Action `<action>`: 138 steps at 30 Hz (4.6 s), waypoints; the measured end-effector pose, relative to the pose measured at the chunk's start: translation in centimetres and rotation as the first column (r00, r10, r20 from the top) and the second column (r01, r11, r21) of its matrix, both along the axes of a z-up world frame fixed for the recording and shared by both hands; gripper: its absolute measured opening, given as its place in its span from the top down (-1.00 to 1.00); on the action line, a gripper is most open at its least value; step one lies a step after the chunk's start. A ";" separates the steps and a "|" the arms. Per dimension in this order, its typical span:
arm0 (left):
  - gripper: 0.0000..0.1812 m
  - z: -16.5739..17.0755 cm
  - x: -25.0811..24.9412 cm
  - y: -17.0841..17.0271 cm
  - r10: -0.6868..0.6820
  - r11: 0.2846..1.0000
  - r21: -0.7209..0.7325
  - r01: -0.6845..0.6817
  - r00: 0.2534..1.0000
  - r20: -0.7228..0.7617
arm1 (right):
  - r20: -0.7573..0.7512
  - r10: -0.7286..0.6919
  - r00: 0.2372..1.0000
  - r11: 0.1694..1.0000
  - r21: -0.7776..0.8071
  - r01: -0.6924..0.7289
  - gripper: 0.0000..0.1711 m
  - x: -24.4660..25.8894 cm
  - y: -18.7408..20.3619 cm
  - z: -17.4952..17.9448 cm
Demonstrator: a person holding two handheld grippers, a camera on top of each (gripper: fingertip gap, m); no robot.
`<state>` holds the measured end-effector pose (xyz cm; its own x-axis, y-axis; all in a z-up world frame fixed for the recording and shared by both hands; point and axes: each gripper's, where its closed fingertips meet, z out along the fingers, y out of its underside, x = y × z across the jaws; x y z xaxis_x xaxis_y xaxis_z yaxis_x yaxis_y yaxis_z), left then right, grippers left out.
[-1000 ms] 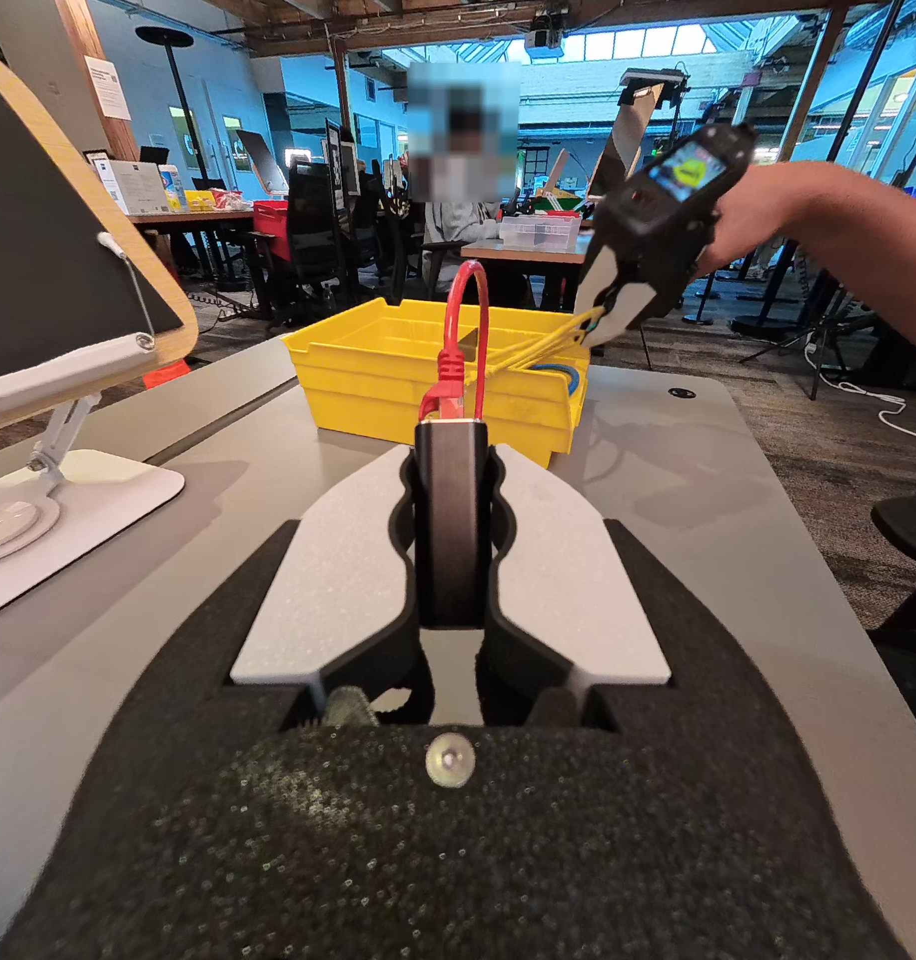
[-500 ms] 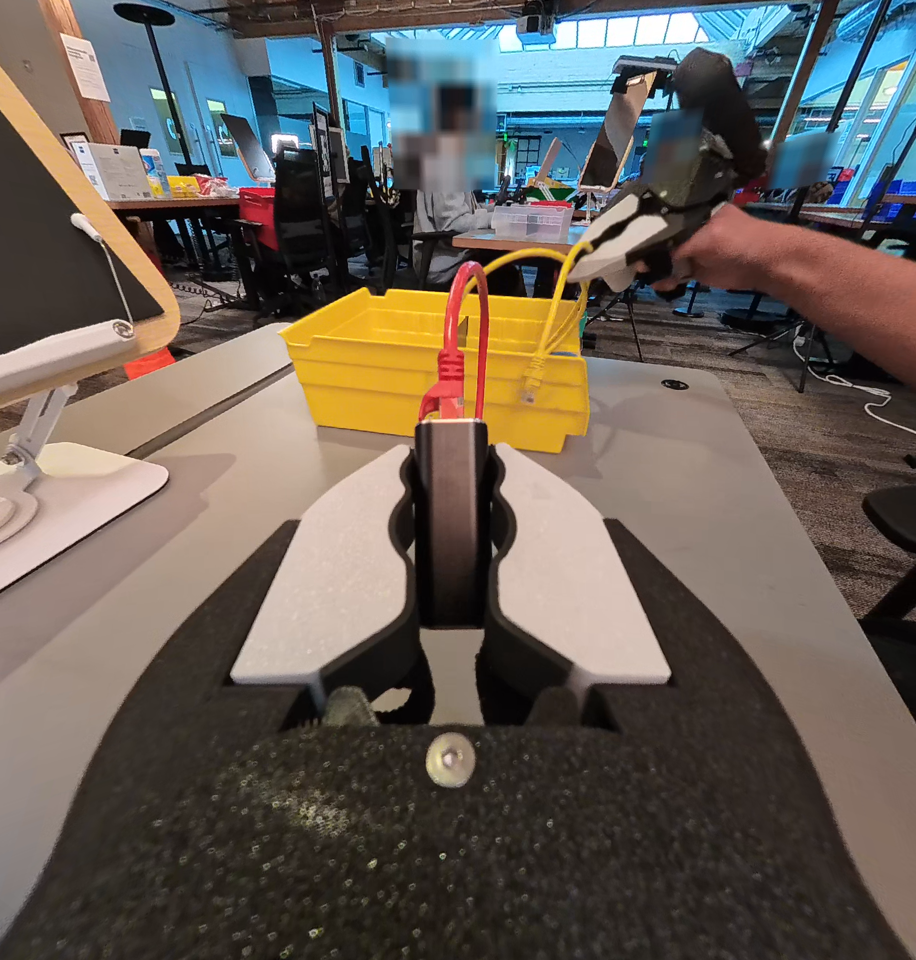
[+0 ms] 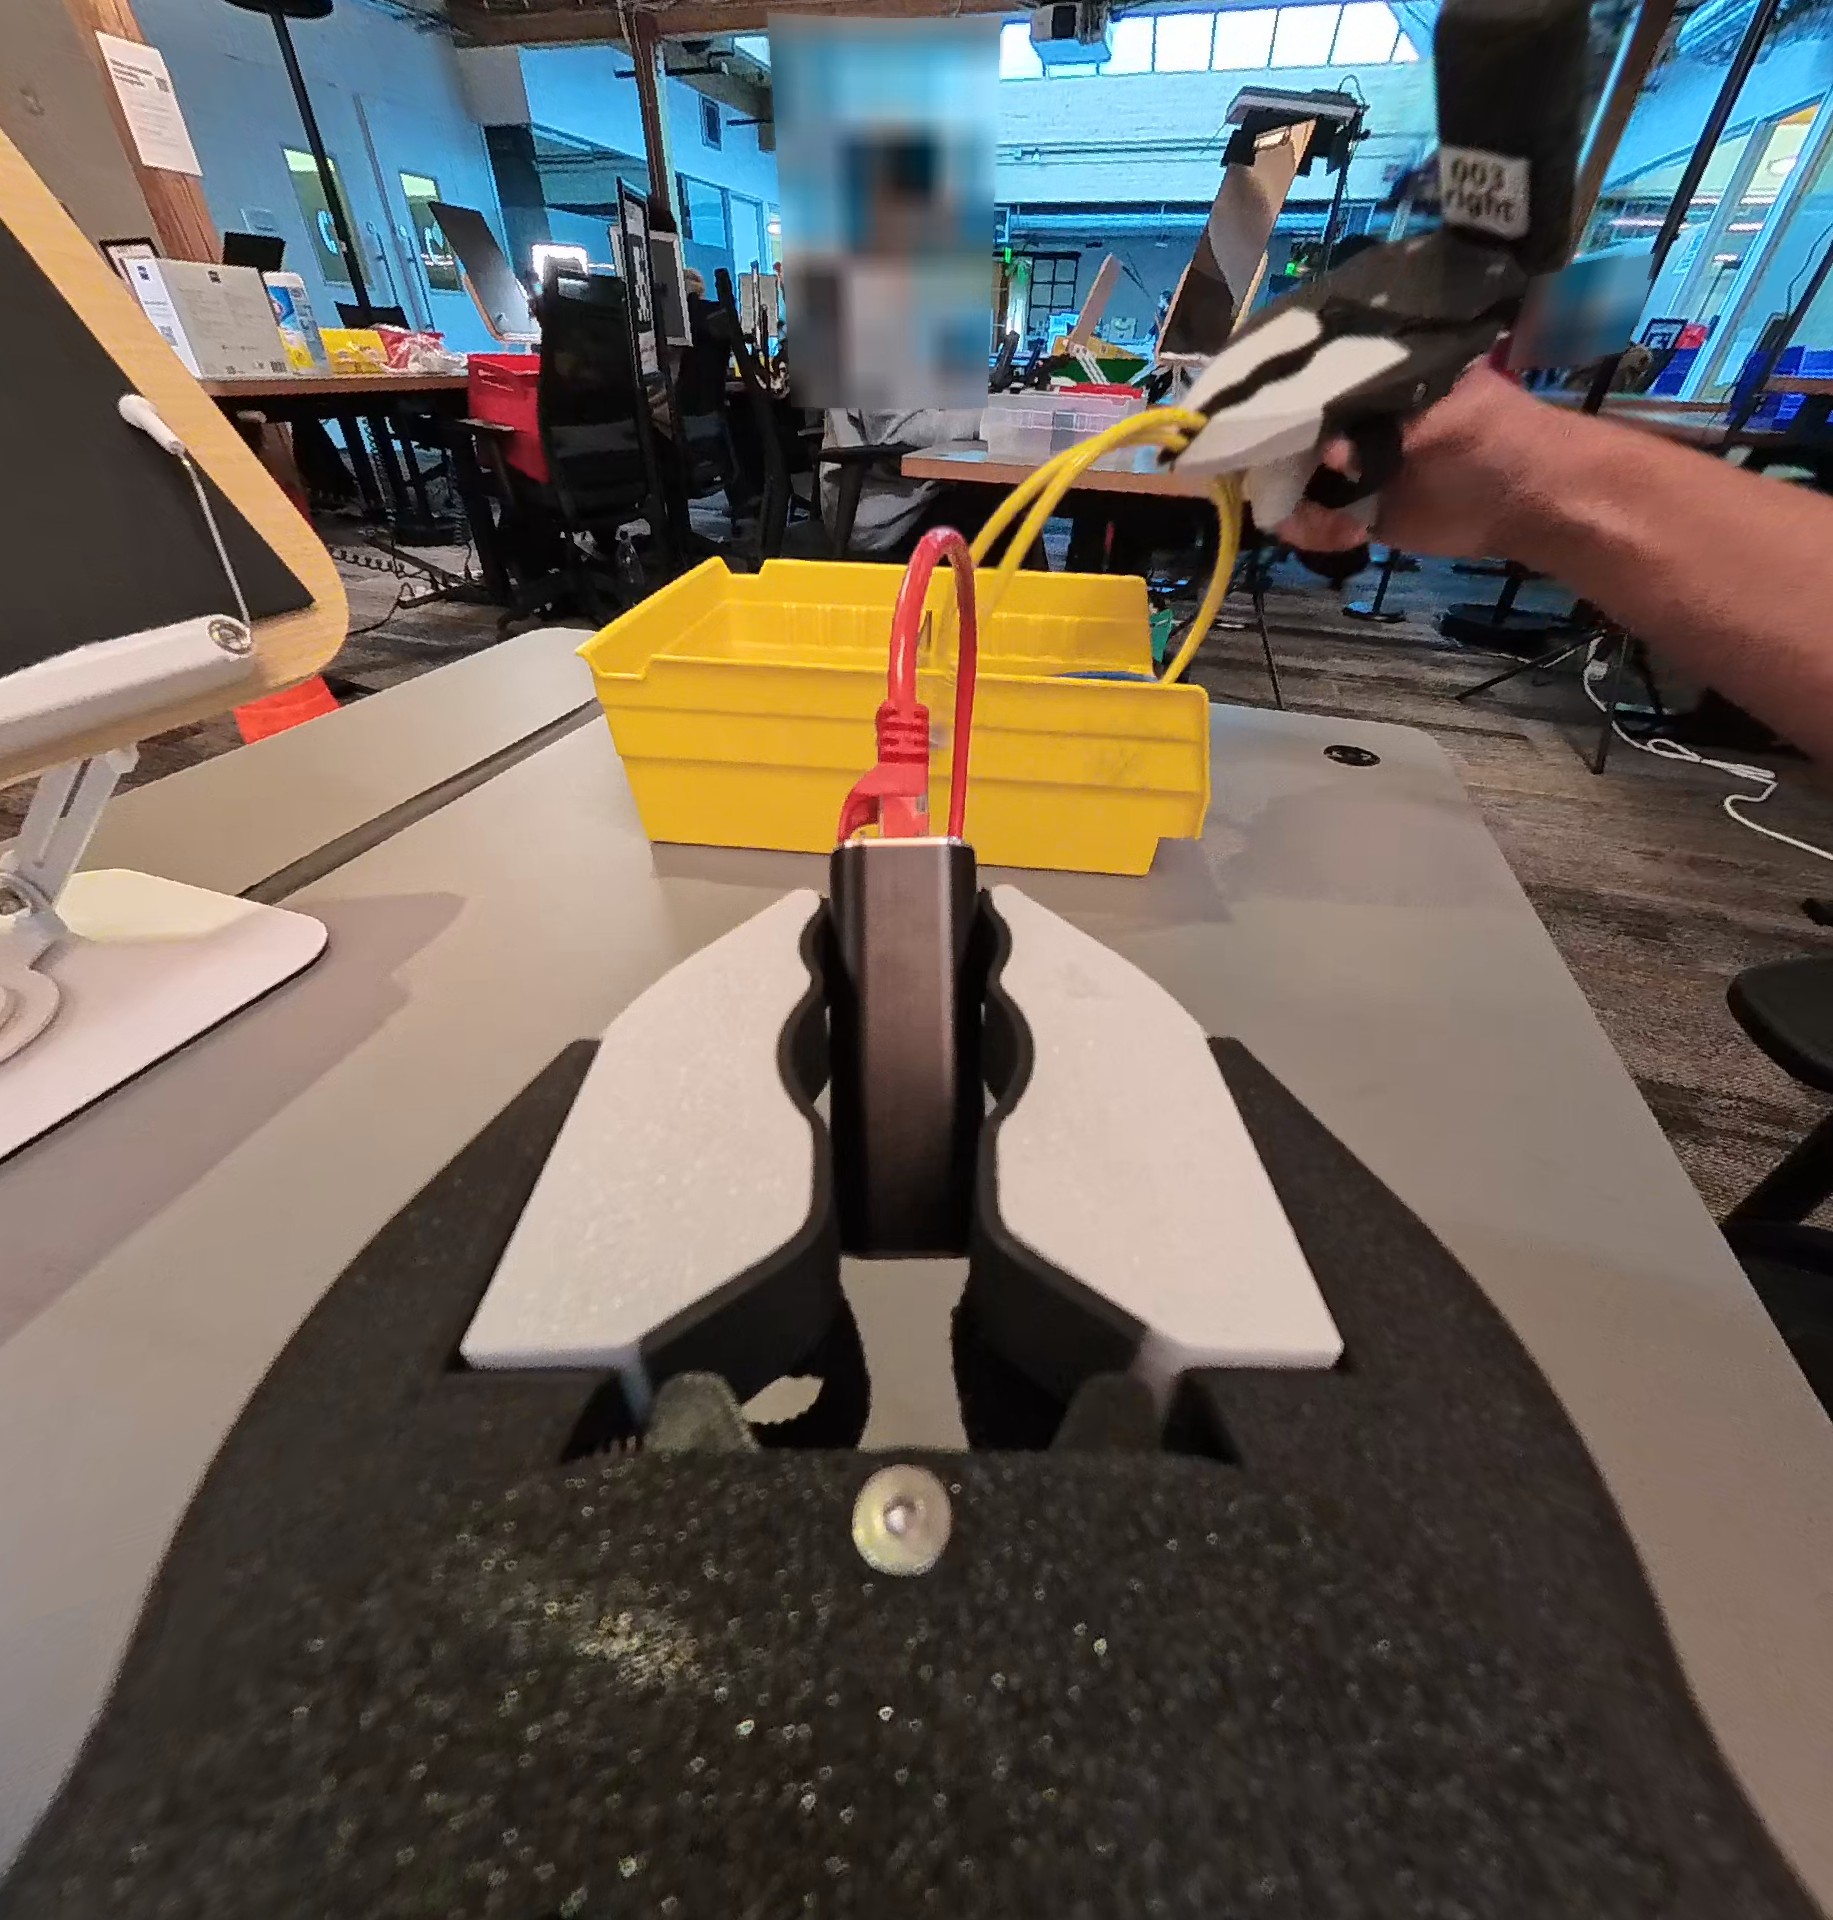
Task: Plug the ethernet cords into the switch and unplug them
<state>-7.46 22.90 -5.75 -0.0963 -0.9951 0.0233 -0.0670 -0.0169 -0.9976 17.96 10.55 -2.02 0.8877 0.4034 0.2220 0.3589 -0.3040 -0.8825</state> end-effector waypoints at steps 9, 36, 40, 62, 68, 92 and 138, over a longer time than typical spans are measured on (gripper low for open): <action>0.74 -0.1 0.1 -0.1 -0.006 1.000 0.001 0.006 1.000 -0.004 | 0.290 -0.319 0.903 0.946 0.163 0.282 0.92 5.7 0.1 5.2; 0.74 0.6 0.0 -1.2 -0.013 0.992 0.122 0.010 1.000 0.025 | 0.086 -0.058 0.995 0.893 -0.441 0.090 0.52 -0.8 1.5 -7.0; 0.73 1.3 0.0 -2.2 -0.035 0.972 0.233 0.013 0.996 0.087 | 0.123 -0.059 0.991 0.954 -0.287 0.093 0.47 -2.7 1.7 -4.1; 0.73 -1.8 1.2 -7.6 -0.182 0.841 0.511 0.179 0.982 -0.045 | 0.501 0.517 0.694 0.856 -0.320 -0.407 0.78 -24.7 5.0 -4.8; 0.73 -2.2 1.3 -7.9 -0.186 0.831 0.522 0.193 0.980 -0.067 | 0.503 0.529 0.684 0.849 -0.317 -0.423 0.82 -24.9 4.8 -4.8; 0.73 -3.9 1.6 -4.2 -0.048 0.913 0.392 0.118 0.982 -0.185 | 0.468 0.332 0.819 0.942 -0.215 -0.259 0.86 -17.8 2.7 1.0; 0.74 0.2 0.6 -4.9 0.083 0.694 0.705 -0.145 0.989 0.123 | -0.606 0.082 0.791 0.911 -0.276 -0.306 0.01 -27.5 8.5 -4.2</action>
<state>-6.82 18.01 -5.53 0.0488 -0.7151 -0.6973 -0.0370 0.6963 -0.7168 -9.58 19.04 -6.25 0.6963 0.5304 -0.4835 -0.0898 -0.6039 -0.7920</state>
